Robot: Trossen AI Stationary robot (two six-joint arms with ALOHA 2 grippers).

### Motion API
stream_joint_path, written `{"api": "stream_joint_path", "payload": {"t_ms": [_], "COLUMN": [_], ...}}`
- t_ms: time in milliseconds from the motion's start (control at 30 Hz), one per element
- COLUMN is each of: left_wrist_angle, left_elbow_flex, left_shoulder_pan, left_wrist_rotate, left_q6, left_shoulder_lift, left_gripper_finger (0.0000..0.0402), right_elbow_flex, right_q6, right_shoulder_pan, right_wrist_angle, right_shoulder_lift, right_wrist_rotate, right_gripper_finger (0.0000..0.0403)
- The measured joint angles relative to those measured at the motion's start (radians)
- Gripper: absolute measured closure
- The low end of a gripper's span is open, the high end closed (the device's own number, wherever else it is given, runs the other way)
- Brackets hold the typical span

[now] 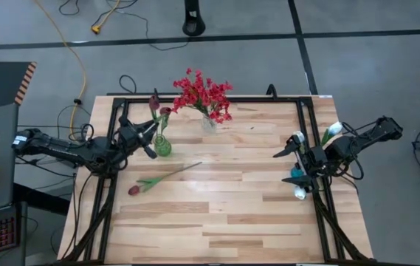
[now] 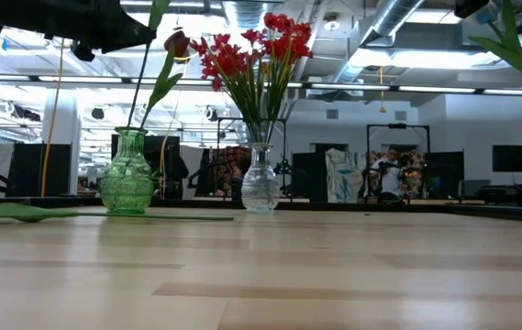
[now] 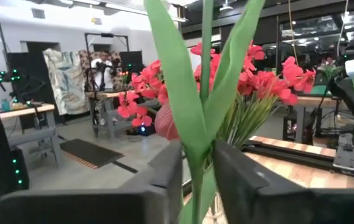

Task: Sort flowers into vase by color
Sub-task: Put the right dark red tulip into the green vase, then move the blue vase to the top of the table

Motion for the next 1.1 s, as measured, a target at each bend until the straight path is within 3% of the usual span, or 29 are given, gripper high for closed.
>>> {"api": "stream_joint_path", "payload": {"t_ms": [200, 367, 467, 867, 1100], "left_wrist_angle": [-0.034, -0.086, -0.09, -0.089, -0.09], "left_elbow_flex": [0.008, 0.035, 0.049, 0.098, 0.098], "left_shoulder_pan": [-0.03, -0.074, -0.101, -0.235, -0.282], "left_wrist_rotate": [-0.037, -0.133, -0.177, -0.176, -0.175], "left_q6": [-0.014, -0.035, -0.019, 0.067, 0.068], "left_shoulder_lift": [0.0, 0.0, -0.001, 0.0, 0.0], "left_gripper_finger": [0.0235, 0.0196, 0.019, 0.0188, 0.0188], "right_elbow_flex": [0.0, 0.0, 0.0, 0.0, 0.0], "right_q6": [0.0, 0.0, 0.0, 0.027, 0.068], "right_shoulder_pan": [0.0, 0.0, 0.0, 0.003, 0.003], "right_wrist_angle": [0.0, 0.0, 0.001, 0.015, 0.153], "right_shoulder_lift": [0.0, 0.0, 0.0, 0.0, 0.0], "right_wrist_rotate": [0.0, 0.0, 0.0, -0.002, -0.003], "right_gripper_finger": [0.0005, 0.0005, 0.0005, 0.0005, 0.0005]}}
